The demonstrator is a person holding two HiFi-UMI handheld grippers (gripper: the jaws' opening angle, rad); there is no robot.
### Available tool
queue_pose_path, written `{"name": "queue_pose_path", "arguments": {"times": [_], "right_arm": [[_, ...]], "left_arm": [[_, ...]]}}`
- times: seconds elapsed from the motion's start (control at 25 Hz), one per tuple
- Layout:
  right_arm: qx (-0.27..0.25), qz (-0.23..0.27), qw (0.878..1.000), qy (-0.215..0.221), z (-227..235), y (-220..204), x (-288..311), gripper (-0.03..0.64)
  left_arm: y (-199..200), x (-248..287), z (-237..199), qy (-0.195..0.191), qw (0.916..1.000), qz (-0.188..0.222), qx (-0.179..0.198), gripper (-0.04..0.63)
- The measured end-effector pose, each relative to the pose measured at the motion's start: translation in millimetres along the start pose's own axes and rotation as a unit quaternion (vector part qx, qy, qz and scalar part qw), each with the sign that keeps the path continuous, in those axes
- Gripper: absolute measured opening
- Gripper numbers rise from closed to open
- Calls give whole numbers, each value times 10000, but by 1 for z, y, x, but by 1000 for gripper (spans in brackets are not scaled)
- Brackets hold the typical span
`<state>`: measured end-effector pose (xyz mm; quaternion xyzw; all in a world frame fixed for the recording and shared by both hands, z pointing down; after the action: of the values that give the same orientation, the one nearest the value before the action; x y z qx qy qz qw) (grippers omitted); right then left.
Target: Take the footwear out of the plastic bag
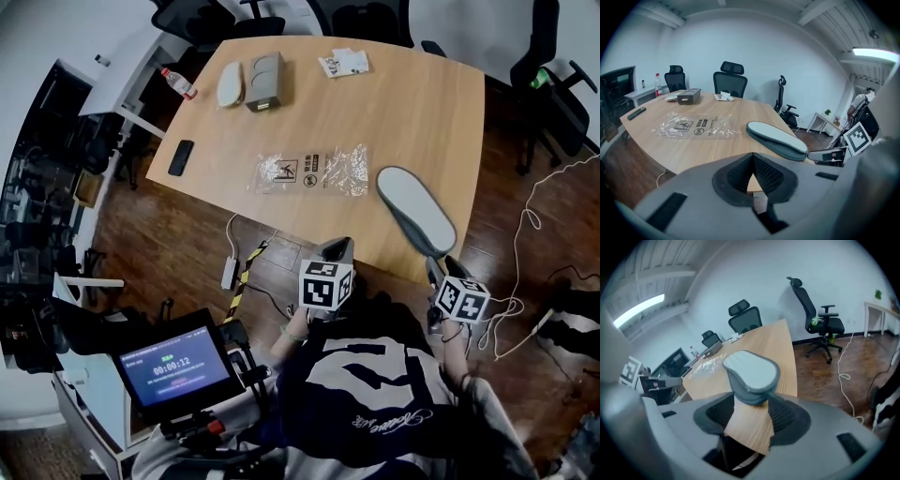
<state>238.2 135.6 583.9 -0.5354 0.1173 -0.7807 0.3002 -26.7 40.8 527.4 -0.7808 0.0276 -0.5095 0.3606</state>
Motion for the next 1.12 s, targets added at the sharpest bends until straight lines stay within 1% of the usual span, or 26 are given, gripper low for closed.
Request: {"name": "queue_pose_path", "arguments": {"times": [0.08, 0.16, 0.24, 0.4, 0.52, 0.6, 0.72, 0.8, 0.92, 1.04, 1.12], "right_arm": [[-423, -69, 9985, -348, 1, -6, -7, 213], [-658, -22, 9964, -526, 3, -13, -16, 213], [-599, 133, 9975, -349, -1, -16, -24, 212], [-199, 465, 9983, 306, -21, -16, -37, 207], [-144, 558, 9963, 631, -41, -12, -41, 199], [-141, 587, 9952, 764, -57, -8, -41, 173], [-233, 591, 9941, 874, -85, -2, -47, 137], [-343, 594, 9935, 904, -99, -2, -47, 127], [-406, 634, 9934, 870, -115, -5, -41, 90], [-401, 708, 9935, 797, -138, -7, -38, 26], [-415, 772, 9929, 798, -150, -10, -36, 18]], "left_arm": [[-8, -5, 1, 56, 10000, -34, -40, 2], [-13, -9, 3, 77, 9999, -41, -73, 2], [-15, -10, 5, 64, 9999, -7, -89, 3], [-12, -13, 15, -36, 9999, 83, 56, 2], [-8, -15, 25, -174, 9995, 179, 215, 2], [-5, -18, 27, -259, 9990, 238, 288, 2], [3, -28, 28, -403, 9979, 302, 397, 2], [3, -32, 30, -497, 9970, 329, 489, 2], [-2, -37, 27, -627, 9955, 350, 620, 2], [-5, -49, 16, -742, 9942, 369, 691, 2], [-8, -53, 8, -812, 9935, 384, 693, 2]]}}
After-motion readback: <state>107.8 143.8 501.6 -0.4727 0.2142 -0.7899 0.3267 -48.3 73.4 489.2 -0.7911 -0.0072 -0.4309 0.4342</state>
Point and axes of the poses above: the fingertips, and each gripper's own axes: x forward along the fingers, z to its right, y out of its top, the point moved 7 cm from there along -x, backward along the fingers, and after that the axes turned 9 degrees about -z, right-handed, at the moved point
